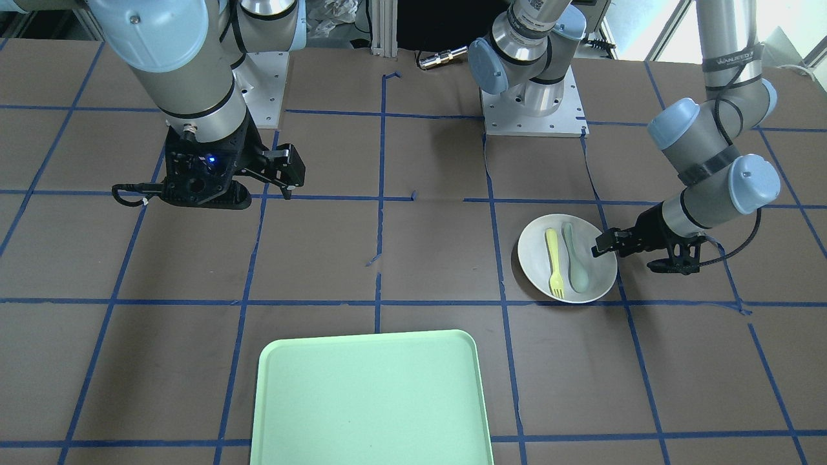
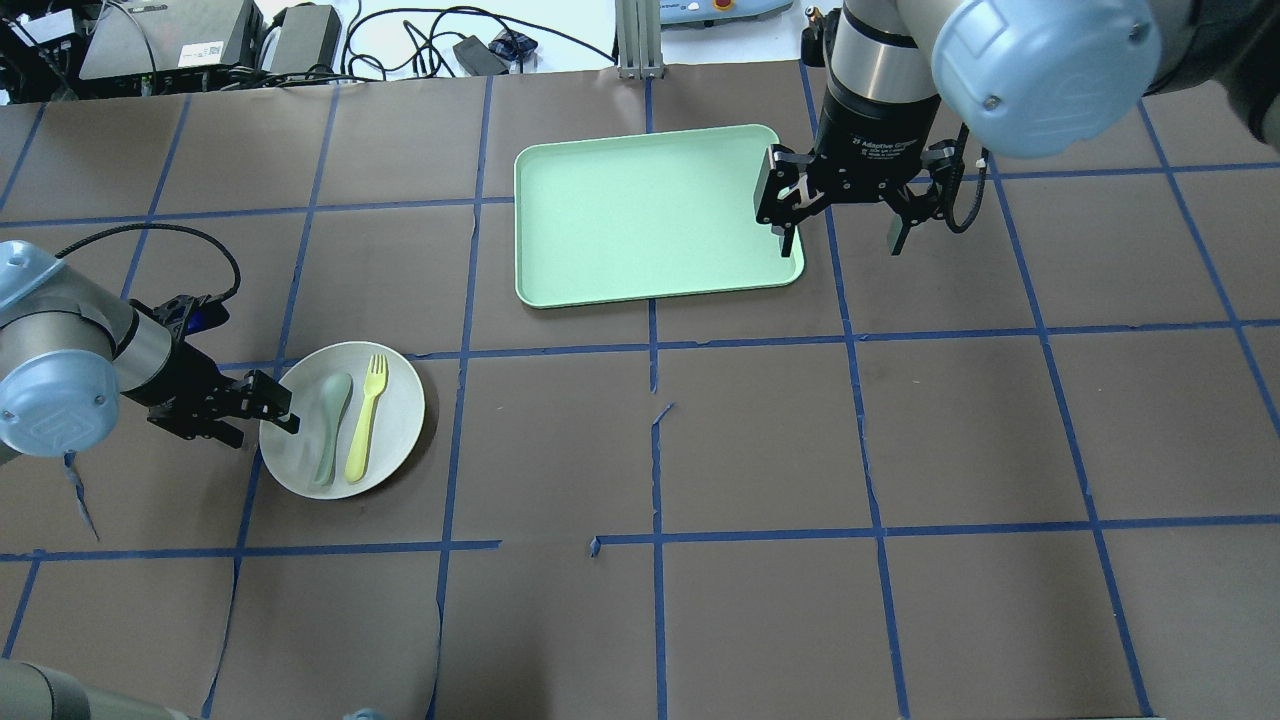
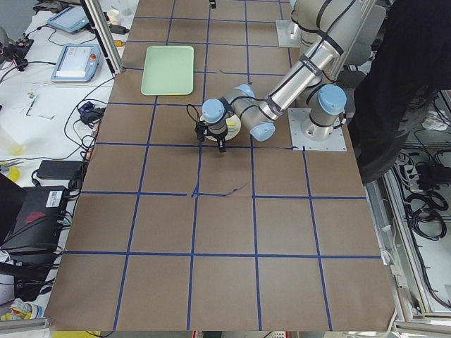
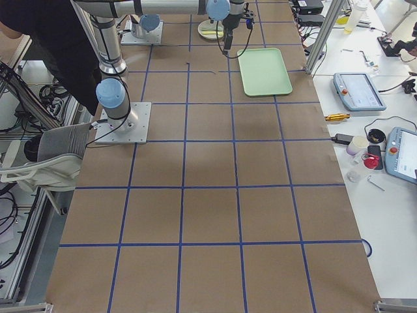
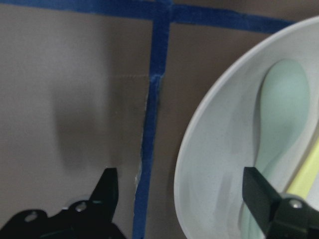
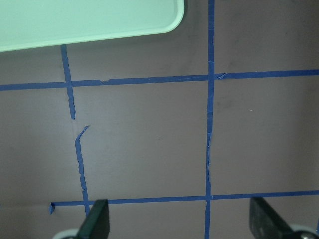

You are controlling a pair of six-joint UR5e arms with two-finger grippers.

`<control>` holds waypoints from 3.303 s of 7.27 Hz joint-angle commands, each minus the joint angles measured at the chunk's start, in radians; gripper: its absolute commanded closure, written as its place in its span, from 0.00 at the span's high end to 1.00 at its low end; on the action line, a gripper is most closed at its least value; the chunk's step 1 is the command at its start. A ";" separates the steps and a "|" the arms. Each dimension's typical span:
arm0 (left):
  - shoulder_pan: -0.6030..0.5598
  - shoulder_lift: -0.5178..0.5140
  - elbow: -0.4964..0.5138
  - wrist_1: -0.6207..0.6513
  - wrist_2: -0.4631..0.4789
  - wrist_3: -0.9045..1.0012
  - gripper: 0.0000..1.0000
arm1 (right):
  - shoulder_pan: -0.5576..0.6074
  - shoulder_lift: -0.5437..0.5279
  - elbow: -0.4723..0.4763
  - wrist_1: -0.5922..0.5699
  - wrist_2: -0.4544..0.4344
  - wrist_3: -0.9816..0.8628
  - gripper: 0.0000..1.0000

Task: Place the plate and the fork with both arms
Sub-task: 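Lower the left gripper to the rim of the white plate, then close the left gripper on the plate rim, then slide the plate with the left gripper onto the mint-green tray, then release the plate and raise the left gripper while the right gripper moves over the plate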

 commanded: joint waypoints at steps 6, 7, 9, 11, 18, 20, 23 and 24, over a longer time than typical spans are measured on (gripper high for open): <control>0.001 0.009 0.207 -0.310 -0.126 -0.018 0.00 | 0.003 0.000 0.001 0.002 -0.003 0.000 1.00; -0.003 0.015 0.229 -0.325 -0.172 -0.104 0.00 | 0.003 0.000 0.001 0.002 -0.003 0.000 1.00; -0.075 -0.005 0.249 -0.304 -0.323 -0.217 0.00 | 0.005 -0.002 0.001 0.002 -0.001 -0.001 1.00; -0.300 -0.067 0.379 -0.200 -0.334 -0.482 0.00 | 0.005 0.000 0.001 0.002 -0.003 -0.001 1.00; -0.614 -0.495 0.758 0.009 -0.355 -0.635 0.00 | 0.000 0.000 0.003 0.002 0.002 -0.001 1.00; -0.618 -0.511 0.758 0.012 -0.357 -0.637 0.00 | 0.000 0.000 0.001 0.001 0.003 -0.001 1.00; -0.628 -0.485 0.755 0.090 -0.346 -0.641 1.00 | 0.000 0.035 -0.015 -0.150 0.002 0.000 1.00; -0.623 -0.452 0.752 0.069 -0.325 -0.628 1.00 | 0.000 0.067 -0.019 -0.226 0.000 0.000 1.00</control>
